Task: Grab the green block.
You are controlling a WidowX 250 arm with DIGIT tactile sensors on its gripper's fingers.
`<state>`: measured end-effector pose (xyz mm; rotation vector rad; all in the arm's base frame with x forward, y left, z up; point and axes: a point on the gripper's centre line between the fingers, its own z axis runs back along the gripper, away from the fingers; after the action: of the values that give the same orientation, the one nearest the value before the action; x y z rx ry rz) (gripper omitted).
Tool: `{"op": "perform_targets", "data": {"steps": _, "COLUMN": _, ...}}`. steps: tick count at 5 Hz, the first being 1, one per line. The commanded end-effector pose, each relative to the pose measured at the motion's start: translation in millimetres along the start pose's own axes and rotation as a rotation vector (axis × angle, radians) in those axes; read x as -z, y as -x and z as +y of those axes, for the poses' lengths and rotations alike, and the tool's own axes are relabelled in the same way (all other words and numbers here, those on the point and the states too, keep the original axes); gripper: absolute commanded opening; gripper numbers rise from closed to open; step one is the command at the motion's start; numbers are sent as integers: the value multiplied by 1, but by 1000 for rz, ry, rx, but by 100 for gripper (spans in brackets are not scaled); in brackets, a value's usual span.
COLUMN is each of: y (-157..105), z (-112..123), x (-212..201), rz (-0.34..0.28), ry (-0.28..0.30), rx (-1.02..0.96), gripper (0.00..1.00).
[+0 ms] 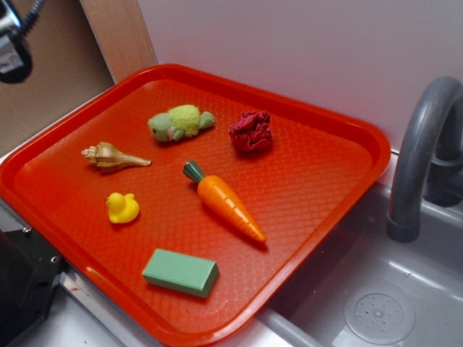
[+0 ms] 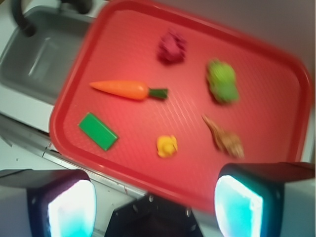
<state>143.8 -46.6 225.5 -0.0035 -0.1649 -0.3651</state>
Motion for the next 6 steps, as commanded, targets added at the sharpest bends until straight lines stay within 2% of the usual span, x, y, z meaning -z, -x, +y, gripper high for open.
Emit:
{"op": "perform_targets", "data": {"steps": 1, "y": -9, "z": -44, "x": 25, "rz": -49, "ry": 34, "rx": 484, "gripper": 100}}
{"op": "perform_targets", "data": {"steps": 2, "y": 3, "z": -60, "x": 49, "rz": -8, "ry": 87, "rx": 631, "gripper": 100}}
{"op": "perform_targets", "data": {"steps": 3, "y": 14, "z": -68, "x": 71, "rz": -9, "ry": 97, "rx": 704, "gripper": 100}}
{"op": "perform_targets", "data": {"steps": 4, "y": 9, "z": -69, "x": 88, "rz": -66, "ry": 63, "rx": 667, "gripper": 100}}
{"op": "perform_targets", "data": {"steps": 5, "y": 0, "z": -69, "x": 112, "rz": -121, "ry": -10, "rx": 611, "gripper": 100}}
{"op": "perform_targets", "data": {"steps": 6, "y": -9, "z": -71, "x": 136, "rz": -109, "ry": -16, "rx": 574, "gripper": 100}}
